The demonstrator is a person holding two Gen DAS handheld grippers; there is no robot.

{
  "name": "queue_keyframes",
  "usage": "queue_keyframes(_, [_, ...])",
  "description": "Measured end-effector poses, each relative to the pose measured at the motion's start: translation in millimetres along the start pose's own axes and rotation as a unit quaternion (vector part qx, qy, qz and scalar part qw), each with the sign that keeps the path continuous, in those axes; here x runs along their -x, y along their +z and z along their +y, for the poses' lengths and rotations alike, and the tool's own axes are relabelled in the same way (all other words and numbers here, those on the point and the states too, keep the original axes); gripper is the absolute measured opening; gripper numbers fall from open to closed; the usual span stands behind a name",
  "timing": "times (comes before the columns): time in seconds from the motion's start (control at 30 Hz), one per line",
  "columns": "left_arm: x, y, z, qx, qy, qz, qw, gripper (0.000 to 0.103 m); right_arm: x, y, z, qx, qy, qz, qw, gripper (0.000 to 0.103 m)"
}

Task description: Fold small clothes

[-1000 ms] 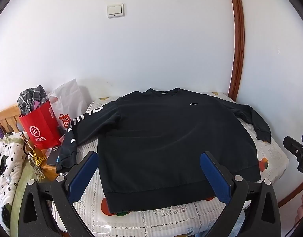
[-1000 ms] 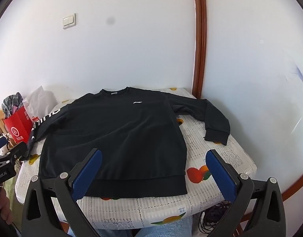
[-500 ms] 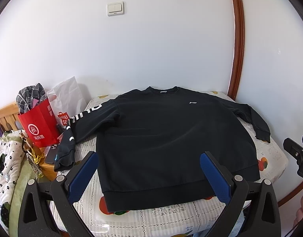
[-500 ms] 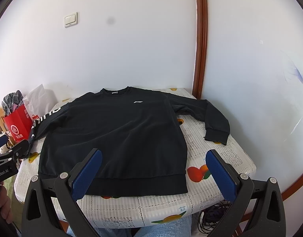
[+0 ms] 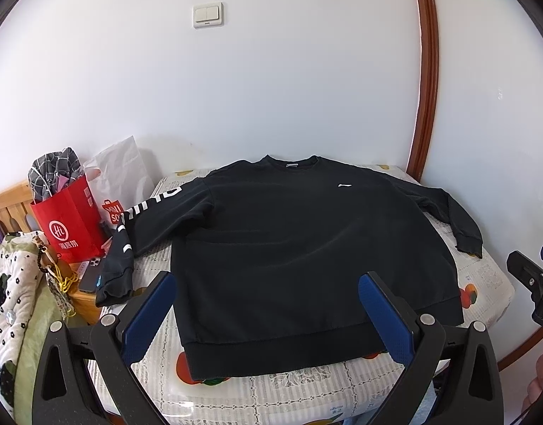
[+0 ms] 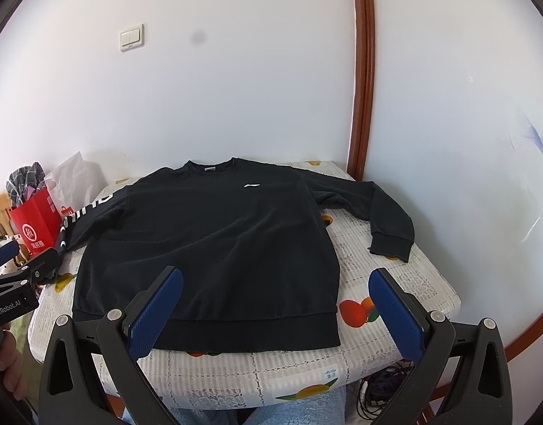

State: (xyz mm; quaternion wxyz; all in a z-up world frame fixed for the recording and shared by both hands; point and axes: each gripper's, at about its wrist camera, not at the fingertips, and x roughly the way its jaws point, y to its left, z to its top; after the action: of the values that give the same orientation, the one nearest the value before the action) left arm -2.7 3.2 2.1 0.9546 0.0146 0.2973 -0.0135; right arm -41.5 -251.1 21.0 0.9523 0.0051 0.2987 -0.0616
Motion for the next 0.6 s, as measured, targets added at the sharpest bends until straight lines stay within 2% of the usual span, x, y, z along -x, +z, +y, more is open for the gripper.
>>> queue_keyframes(0.6, [-1.2,-0.2,1.4,-0.002,0.004,0.002,1.0,0.103,-0.7,-0.1,2.3,-0.002,0.005,0.002,1.0,0.103])
